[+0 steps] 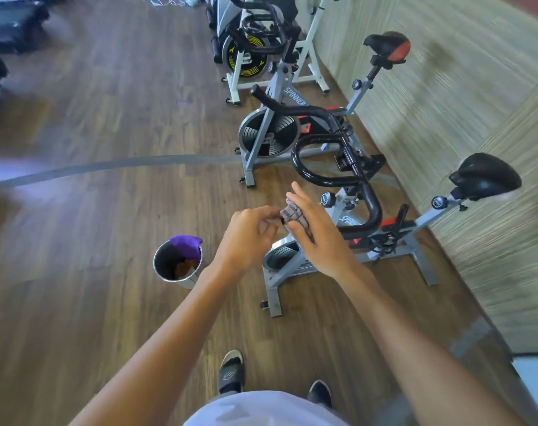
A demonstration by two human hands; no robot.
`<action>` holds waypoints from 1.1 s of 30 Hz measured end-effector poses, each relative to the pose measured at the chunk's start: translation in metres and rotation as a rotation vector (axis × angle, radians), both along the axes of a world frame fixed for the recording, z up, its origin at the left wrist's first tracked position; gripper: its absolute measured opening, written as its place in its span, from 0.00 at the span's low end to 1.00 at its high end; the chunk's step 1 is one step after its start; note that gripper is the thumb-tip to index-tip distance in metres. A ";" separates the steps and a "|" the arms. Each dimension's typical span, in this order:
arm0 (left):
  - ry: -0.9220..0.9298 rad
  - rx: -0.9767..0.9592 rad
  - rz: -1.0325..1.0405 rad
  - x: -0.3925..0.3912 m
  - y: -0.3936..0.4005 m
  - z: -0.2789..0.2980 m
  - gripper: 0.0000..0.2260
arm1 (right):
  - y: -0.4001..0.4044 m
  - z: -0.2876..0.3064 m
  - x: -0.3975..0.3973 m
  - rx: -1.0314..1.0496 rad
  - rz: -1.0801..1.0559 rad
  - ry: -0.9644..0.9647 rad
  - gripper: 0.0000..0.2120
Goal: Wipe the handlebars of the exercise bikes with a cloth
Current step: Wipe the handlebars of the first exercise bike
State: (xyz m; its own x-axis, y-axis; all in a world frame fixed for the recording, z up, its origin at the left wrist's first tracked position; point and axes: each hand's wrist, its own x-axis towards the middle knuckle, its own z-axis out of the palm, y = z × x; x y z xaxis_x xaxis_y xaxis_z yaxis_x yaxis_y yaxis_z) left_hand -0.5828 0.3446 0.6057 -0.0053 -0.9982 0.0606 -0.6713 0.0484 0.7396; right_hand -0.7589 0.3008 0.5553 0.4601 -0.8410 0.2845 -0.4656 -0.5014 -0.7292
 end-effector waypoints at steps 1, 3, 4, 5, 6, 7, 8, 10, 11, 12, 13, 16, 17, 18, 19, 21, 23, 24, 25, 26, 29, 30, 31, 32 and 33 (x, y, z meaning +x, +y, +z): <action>-0.008 -0.012 0.025 0.002 -0.001 0.000 0.13 | -0.002 -0.001 0.009 -0.046 0.000 0.021 0.25; -0.022 -0.020 0.088 0.005 -0.002 0.000 0.14 | -0.004 -0.002 0.027 -0.141 -0.068 0.045 0.27; -0.025 -0.011 0.111 0.007 -0.002 0.000 0.15 | -0.005 -0.003 0.032 -0.179 -0.110 0.046 0.29; -0.024 0.003 0.119 0.009 -0.002 0.001 0.15 | -0.005 -0.004 0.035 -0.206 -0.136 0.032 0.30; -0.022 0.017 0.115 0.009 -0.002 0.001 0.15 | -0.005 -0.007 0.034 -0.224 -0.147 0.012 0.31; -0.024 0.025 0.104 0.009 -0.002 0.001 0.15 | -0.004 -0.012 0.031 -0.233 -0.147 -0.009 0.31; -0.030 0.030 0.092 0.009 -0.002 0.001 0.15 | -0.004 -0.016 0.027 -0.224 -0.138 -0.024 0.31; -0.039 0.037 0.071 0.007 0.000 0.002 0.15 | -0.004 -0.023 0.019 -0.181 -0.111 -0.053 0.32; -0.039 0.043 0.071 0.006 0.001 0.002 0.16 | -0.005 -0.026 0.016 -0.158 -0.105 -0.066 0.32; -0.042 0.050 0.075 0.005 0.002 0.002 0.16 | -0.005 -0.029 0.013 -0.138 -0.100 -0.072 0.33; -0.049 0.056 0.078 0.005 0.003 0.002 0.16 | -0.005 -0.030 0.011 -0.132 -0.097 -0.074 0.33; -0.061 0.061 0.073 0.005 0.005 0.003 0.17 | -0.001 -0.028 0.013 -0.141 -0.127 -0.061 0.31; -0.059 0.057 0.073 0.005 0.006 0.005 0.17 | -0.001 -0.023 0.019 -0.137 -0.157 -0.035 0.30; -0.054 0.049 0.071 0.004 0.006 0.006 0.17 | -0.001 -0.016 0.026 -0.126 -0.201 0.001 0.27; -0.047 0.036 0.063 0.002 0.006 0.007 0.17 | -0.001 -0.010 0.033 -0.112 -0.236 0.034 0.25; -0.048 0.024 0.038 -0.004 0.007 0.009 0.17 | -0.003 -0.007 0.039 -0.066 -0.241 0.016 0.24; -0.047 0.042 0.027 -0.010 0.007 0.008 0.18 | -0.001 -0.020 0.025 0.001 -0.226 -0.081 0.24; -0.045 0.058 0.030 -0.011 0.007 0.007 0.18 | 0.000 -0.027 0.012 0.018 -0.246 -0.103 0.25; -0.044 0.073 0.035 -0.012 0.007 0.006 0.18 | 0.000 -0.034 -0.003 0.017 -0.290 -0.092 0.26; -0.049 0.086 0.039 -0.013 0.006 0.005 0.18 | 0.000 -0.039 -0.016 -0.004 -0.339 -0.052 0.30; -0.095 0.081 0.019 -0.017 0.004 0.005 0.18 | 0.002 -0.032 -0.009 0.040 -0.346 0.009 0.33; -0.125 0.069 -0.005 -0.019 0.002 0.005 0.17 | 0.003 -0.027 0.002 0.058 -0.334 0.009 0.31; -0.165 0.058 -0.034 -0.021 -0.001 0.005 0.14 | 0.004 -0.027 0.009 0.061 -0.329 0.010 0.30; -0.211 0.050 -0.059 -0.022 -0.004 0.005 0.11 | 0.004 -0.031 0.009 0.047 -0.307 0.017 0.28; -0.256 0.049 -0.078 -0.023 -0.006 0.006 0.08 | 0.002 -0.037 0.000 0.040 -0.265 0.029 0.27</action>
